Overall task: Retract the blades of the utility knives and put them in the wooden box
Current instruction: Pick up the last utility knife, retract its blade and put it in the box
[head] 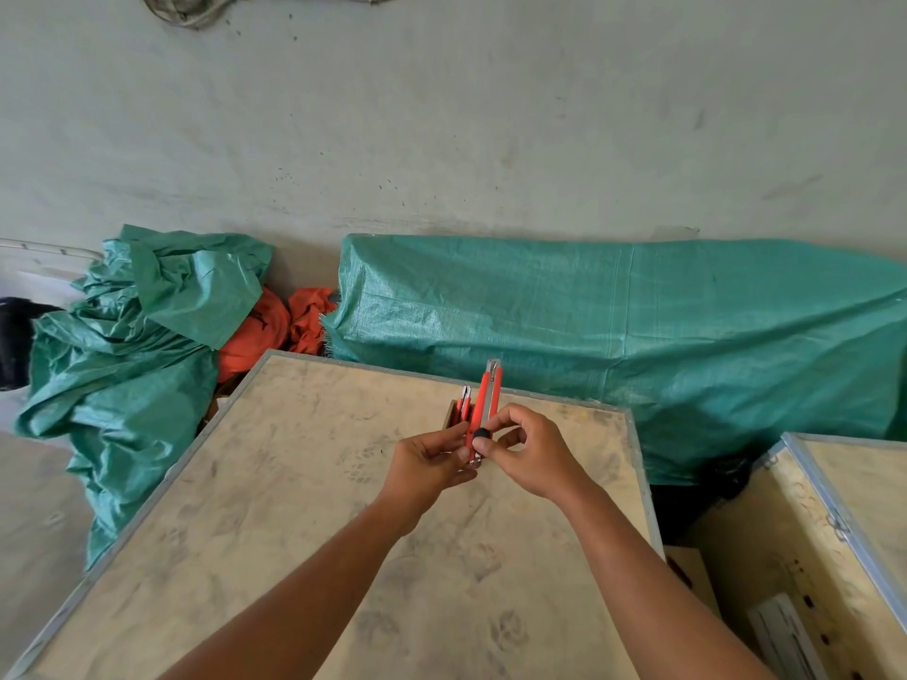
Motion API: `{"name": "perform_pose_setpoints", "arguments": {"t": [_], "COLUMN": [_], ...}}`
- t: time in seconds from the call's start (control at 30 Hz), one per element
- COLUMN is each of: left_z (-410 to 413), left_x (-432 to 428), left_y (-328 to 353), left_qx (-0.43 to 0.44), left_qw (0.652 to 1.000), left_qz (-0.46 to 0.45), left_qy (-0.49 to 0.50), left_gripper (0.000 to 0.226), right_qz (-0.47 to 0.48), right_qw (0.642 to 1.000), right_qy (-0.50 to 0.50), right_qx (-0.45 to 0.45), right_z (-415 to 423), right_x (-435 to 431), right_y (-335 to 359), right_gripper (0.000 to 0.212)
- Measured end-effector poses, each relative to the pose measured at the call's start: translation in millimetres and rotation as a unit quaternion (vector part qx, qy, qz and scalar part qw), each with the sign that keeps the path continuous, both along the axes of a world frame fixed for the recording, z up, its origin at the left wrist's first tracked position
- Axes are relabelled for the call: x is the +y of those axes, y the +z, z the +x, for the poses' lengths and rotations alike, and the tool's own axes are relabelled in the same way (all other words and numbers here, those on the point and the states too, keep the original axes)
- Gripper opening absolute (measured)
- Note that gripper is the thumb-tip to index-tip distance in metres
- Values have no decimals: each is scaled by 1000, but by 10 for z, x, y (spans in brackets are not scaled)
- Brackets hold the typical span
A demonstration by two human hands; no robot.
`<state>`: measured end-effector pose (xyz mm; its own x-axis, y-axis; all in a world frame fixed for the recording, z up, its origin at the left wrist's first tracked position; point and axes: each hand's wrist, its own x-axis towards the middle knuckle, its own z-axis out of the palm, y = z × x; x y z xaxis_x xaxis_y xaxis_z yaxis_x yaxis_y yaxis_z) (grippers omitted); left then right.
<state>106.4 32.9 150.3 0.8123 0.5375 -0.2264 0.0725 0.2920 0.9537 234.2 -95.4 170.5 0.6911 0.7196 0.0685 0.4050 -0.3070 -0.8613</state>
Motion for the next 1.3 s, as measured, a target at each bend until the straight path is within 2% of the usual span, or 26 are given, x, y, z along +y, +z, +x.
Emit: {"name": "perform_pose_setpoints", "arguments": {"t": [0.13, 0.4, 0.57, 0.77, 0.87, 0.97, 1.07, 1.17, 1.3], "left_z": [51, 234, 391, 709, 887, 990, 1059, 1148, 1207], "left_x": [43, 154, 224, 393, 535, 692, 825, 891, 931], "left_y": [-67, -256, -413, -500, -536, -681, -846, -1008, -1156], "left_qx": [1, 40, 74, 95, 116, 154, 246, 288, 283], "left_qw": [1000, 999, 997, 994, 990, 974, 934, 916, 931], "left_qz": [-8, -4, -3, 44, 73, 162, 256, 268, 216], "left_qy": [1, -4, -26, -44, -14, 24, -35, -83, -76], "left_gripper": [32, 36, 36, 37, 34, 43, 75, 89, 81], "right_qz": [16, 8, 38, 25, 40, 36, 20, 3, -23], "right_qw": [999, 999, 991, 986, 981, 981, 984, 986, 988], "right_qy": [30, -30, -83, -110, -143, -175, -176, -166, -136], "right_qx": [22, 43, 96, 120, 125, 73, 25, -29, -67], "right_z": [65, 234, 529, 881, 998, 1046, 1037, 966, 899], "right_x": [12, 173, 247, 412, 513, 621, 723, 798, 867], "right_y": [-30, -326, -470, -567, -632, -796, -992, -1101, -1212], "right_gripper": [20, 13, 23, 22, 20, 20, 22, 19, 22]}}
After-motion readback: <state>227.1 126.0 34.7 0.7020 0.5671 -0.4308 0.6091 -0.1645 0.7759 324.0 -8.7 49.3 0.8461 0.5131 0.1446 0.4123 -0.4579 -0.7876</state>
